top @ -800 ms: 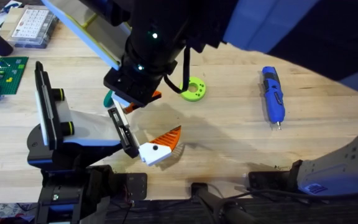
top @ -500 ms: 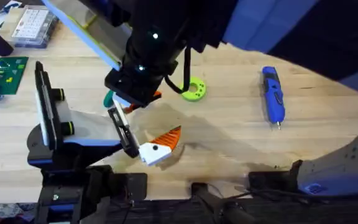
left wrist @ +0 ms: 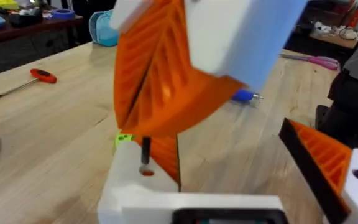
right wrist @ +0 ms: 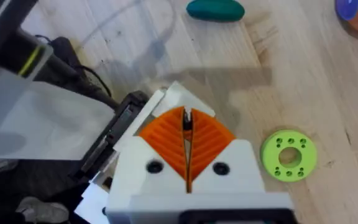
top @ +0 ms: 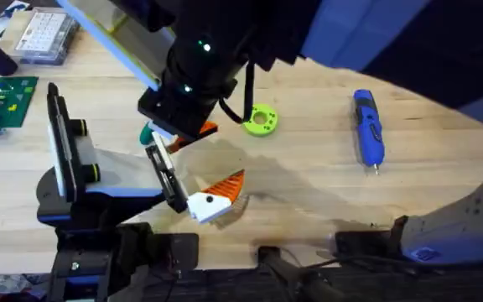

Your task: Pick up the gripper from the table and insert it into the empty holder that is missing its gripper. Then pick up a screw, insert it into the mounting hole, and use the screwdriver to tighten it. Finally, clean up the table by picking up the vegetable and placing it into the bucket.

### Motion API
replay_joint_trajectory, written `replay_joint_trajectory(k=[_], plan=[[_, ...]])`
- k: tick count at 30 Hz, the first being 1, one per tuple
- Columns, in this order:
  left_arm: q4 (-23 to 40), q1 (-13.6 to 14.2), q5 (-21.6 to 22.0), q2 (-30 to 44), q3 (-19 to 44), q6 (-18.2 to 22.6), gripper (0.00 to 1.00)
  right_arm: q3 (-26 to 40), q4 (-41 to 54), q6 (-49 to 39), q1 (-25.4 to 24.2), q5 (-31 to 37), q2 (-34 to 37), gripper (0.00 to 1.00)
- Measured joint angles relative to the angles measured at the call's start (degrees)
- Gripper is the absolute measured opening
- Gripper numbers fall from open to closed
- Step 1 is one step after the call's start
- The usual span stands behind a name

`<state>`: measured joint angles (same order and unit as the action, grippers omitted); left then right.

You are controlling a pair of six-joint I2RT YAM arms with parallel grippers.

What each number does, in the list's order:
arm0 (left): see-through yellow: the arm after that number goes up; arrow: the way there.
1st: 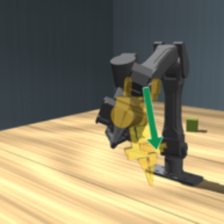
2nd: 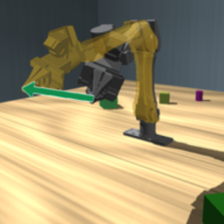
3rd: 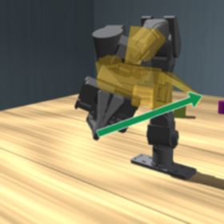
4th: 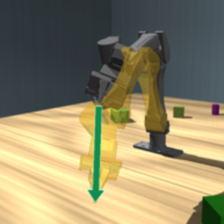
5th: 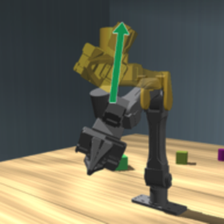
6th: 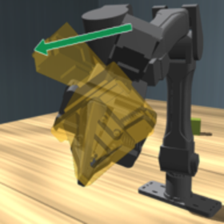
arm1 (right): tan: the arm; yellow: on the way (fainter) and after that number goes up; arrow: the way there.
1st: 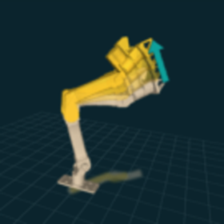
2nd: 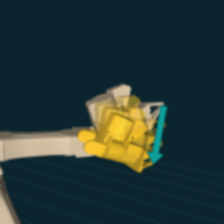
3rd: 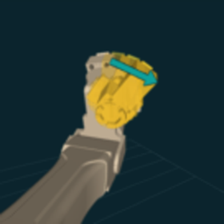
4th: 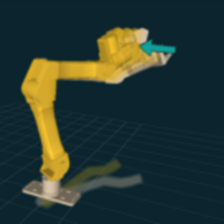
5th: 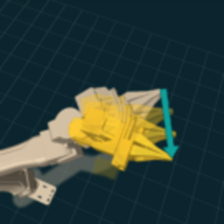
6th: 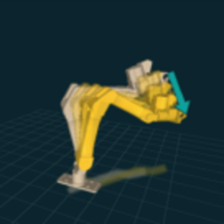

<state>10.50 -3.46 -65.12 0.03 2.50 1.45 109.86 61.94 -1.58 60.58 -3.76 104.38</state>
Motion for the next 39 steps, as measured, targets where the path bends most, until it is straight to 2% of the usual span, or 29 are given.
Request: replay_joint_trajectory(k=[39], plan=[[0.0,0.0,0.0,0.0,0.0,0.0,0.986,0.0,-0.2,-0.2,0.0,-0.6,0.0,0.011]])
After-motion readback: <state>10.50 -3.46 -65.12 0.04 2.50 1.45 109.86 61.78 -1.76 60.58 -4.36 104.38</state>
